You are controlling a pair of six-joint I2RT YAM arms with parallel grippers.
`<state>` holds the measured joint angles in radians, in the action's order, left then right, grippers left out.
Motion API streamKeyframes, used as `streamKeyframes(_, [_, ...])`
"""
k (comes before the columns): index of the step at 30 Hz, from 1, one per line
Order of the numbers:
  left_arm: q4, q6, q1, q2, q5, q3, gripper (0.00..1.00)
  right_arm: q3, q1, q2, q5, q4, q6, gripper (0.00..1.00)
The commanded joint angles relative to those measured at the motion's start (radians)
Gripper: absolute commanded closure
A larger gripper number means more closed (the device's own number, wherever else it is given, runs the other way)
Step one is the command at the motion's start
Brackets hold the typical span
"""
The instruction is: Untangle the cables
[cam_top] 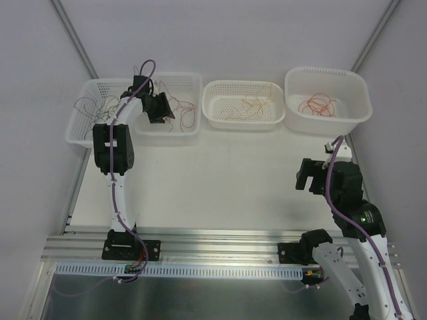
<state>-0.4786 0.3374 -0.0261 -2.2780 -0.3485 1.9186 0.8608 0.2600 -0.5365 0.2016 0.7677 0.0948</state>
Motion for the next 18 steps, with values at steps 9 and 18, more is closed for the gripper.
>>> streamKeyframes(9, [0.003,0.037,-0.005,0.307,0.256,0.066,0.14,0.017,0.005,0.029,-0.007,-0.005,-0.017,0.03])
streamKeyframes(18, [0.078,0.143,0.018,0.181,0.566,0.218,0.19,0.003,0.005,0.017,-0.002,-0.018,-0.009,0.03])
